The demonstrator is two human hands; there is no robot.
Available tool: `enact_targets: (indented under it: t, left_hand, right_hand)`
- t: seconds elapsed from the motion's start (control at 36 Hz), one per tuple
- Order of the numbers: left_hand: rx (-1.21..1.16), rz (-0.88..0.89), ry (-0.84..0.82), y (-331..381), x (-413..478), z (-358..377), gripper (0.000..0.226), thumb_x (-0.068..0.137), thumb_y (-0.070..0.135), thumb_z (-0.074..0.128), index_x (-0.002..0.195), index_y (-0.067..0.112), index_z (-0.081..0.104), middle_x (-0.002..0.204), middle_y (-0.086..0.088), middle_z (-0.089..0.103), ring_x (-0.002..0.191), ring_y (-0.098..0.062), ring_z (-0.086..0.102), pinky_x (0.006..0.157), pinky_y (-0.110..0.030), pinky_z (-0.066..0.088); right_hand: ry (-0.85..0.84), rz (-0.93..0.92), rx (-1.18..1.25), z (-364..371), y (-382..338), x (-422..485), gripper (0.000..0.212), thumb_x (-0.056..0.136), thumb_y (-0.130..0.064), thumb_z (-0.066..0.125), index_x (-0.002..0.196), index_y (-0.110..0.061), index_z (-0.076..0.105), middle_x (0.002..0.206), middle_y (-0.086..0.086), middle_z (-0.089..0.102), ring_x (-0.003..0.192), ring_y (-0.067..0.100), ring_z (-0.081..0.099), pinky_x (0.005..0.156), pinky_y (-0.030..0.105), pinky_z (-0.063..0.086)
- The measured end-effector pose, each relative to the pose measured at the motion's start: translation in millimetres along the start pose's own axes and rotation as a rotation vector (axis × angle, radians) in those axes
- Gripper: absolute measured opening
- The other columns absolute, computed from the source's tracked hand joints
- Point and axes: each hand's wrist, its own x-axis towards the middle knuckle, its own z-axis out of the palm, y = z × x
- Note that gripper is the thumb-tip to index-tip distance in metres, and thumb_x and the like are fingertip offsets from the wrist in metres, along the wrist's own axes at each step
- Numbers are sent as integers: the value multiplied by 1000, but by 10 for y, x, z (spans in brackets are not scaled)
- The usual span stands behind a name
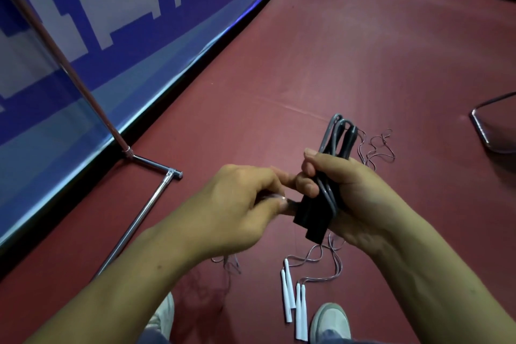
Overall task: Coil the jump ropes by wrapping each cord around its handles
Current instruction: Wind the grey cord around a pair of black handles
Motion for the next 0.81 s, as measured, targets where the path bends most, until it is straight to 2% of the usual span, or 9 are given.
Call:
enact_targets:
  t: [0.06, 0.11, 0.17, 0.25, 0.39, 0.47, 0.61, 0.72, 0.81]
  left_hand:
    - [17, 19, -31, 44, -31, -4, 26, 84, 27, 73, 108, 26, 64, 91, 31, 62, 71, -8, 59, 64, -19, 45]
    - [47, 34, -61, 70, -44, -6, 55, 75, 38, 86, 122, 30, 60, 93, 36, 57, 74, -7, 51, 65, -11, 39]
    - [50, 52, -20, 68, -36, 6, 65, 63, 52, 92, 115, 30, 62, 91, 21, 63, 72, -9, 48, 64, -17, 42]
    - [59, 119, 96, 76, -2, 57, 59, 54, 55, 94, 87, 20, 61, 77, 15, 61, 62, -1, 47, 58, -19, 38]
    - [10, 191, 185, 41, 38, 52, 53, 56, 52, 93, 74, 11, 64, 74, 8, 67, 65, -16, 60, 58, -36, 49]
    - [43, 227, 196, 28, 12, 51, 47, 59, 46, 93, 63, 11, 62, 63, 15, 55, 57, -10, 51, 53, -35, 46]
    - [52, 234, 197, 15, -14, 35, 47, 66, 46, 88, 60, 9, 60, 58, 8, 53, 54, -16, 50, 51, -37, 41]
    - [39, 232, 180, 55, -29, 55, 50, 62, 40, 92, 57, 13, 49, 57, 9, 49, 54, -15, 52, 49, -32, 40]
    - [21, 218, 178, 40, -32, 63, 47, 61, 38, 91, 59, 16, 49, 58, 10, 51, 56, -18, 57, 51, -35, 44]
  right_hand:
    - [50, 3, 18, -17, 13, 23, 32, 97, -24, 56, 68, -11, 53, 59, 11, 53, 78, 28, 59, 87, 56, 55]
    - [92, 15, 65, -23, -3, 16, 35, 99, -23, 53, 66, -11, 53, 64, 15, 61, 72, 28, 65, 74, 47, 60]
    - [89, 17, 131, -4, -22, -6, 37, 101, -23, 51, 66, -11, 51, 74, 18, 68, 75, 28, 72, 73, 48, 63]
    - [117, 17, 169, 33, -4, -7, 40, 101, -23, 52, 63, -9, 52, 89, 18, 71, 79, 30, 72, 88, 56, 59]
    - [109, 51, 298, 116, -13, -40, 38, 101, -23, 51, 65, -10, 49, 80, 16, 67, 76, 29, 75, 73, 49, 64]
    - [84, 87, 339, 136, 17, -60, 39, 100, -22, 52, 63, -11, 51, 77, 15, 65, 81, 30, 75, 84, 51, 58]
    - [83, 132, 406, 187, 57, -91, 35, 98, -22, 55, 65, -10, 51, 75, 17, 65, 70, 28, 73, 71, 45, 64]
    - [72, 138, 400, 205, 141, -73, 34, 96, -22, 56, 65, -10, 50, 74, 17, 66, 72, 28, 72, 79, 45, 62]
    - [68, 121, 424, 223, 167, -83, 35, 98, -23, 55, 66, -9, 50, 72, 17, 65, 68, 27, 70, 72, 43, 64]
